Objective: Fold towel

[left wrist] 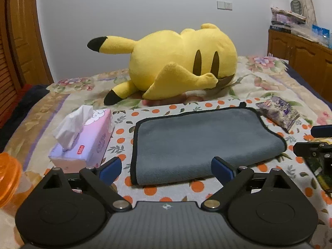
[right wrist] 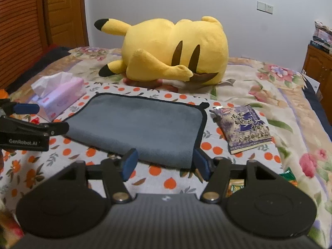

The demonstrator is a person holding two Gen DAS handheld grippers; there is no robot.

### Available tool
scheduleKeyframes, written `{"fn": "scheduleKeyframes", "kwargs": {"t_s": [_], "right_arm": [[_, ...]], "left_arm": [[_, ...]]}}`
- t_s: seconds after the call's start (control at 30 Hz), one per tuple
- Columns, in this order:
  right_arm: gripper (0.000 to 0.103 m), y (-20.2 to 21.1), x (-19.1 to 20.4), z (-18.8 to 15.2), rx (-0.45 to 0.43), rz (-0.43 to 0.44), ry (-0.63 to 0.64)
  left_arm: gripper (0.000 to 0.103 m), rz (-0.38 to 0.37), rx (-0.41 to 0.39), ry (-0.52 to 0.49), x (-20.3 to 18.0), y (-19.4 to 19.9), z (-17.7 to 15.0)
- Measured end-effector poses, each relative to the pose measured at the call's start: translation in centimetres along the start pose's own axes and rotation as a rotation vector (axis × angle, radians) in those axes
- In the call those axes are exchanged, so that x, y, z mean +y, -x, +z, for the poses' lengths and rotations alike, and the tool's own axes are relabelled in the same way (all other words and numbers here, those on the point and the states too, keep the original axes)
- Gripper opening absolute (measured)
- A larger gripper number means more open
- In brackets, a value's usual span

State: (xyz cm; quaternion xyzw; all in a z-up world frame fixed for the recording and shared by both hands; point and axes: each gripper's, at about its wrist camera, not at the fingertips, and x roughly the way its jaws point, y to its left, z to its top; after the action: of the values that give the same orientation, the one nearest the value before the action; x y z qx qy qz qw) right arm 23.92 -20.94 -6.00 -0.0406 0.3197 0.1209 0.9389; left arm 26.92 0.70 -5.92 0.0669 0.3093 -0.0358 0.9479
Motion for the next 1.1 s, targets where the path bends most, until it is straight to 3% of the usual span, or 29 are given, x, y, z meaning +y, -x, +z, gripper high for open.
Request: {"fn": "scheduleKeyframes", "kwargs": {"t_s": [0.17, 0.23, 0.43, 1.1], "right_arm": [[0.068, 2.2, 0.1, -0.4, -0.020, 0.000, -0.015], [0.077, 3.0, 0.1, -0.6, -0.026, 0.001, -0.024], [0.079, 5.4, 0.3, -1.2, -0.046, -0.002, -0.039], [0.103, 12.8, 0.4, -1.7, -0.129, -0.012, -0.054]], "left_arm": [[0.100, -0.001, -0.018, 0.009, -0.3, 2.7, -0.2], [0.101, 0.001, -0.021, 0.010, -0.4, 3.8, -0.4], [0.103, 0.005, -0.042, 0.014, -0.5, 6.9, -0.7], [0.103, 0.005, -0.105, -0.028, -2.9, 15.1, -0.4]]}}
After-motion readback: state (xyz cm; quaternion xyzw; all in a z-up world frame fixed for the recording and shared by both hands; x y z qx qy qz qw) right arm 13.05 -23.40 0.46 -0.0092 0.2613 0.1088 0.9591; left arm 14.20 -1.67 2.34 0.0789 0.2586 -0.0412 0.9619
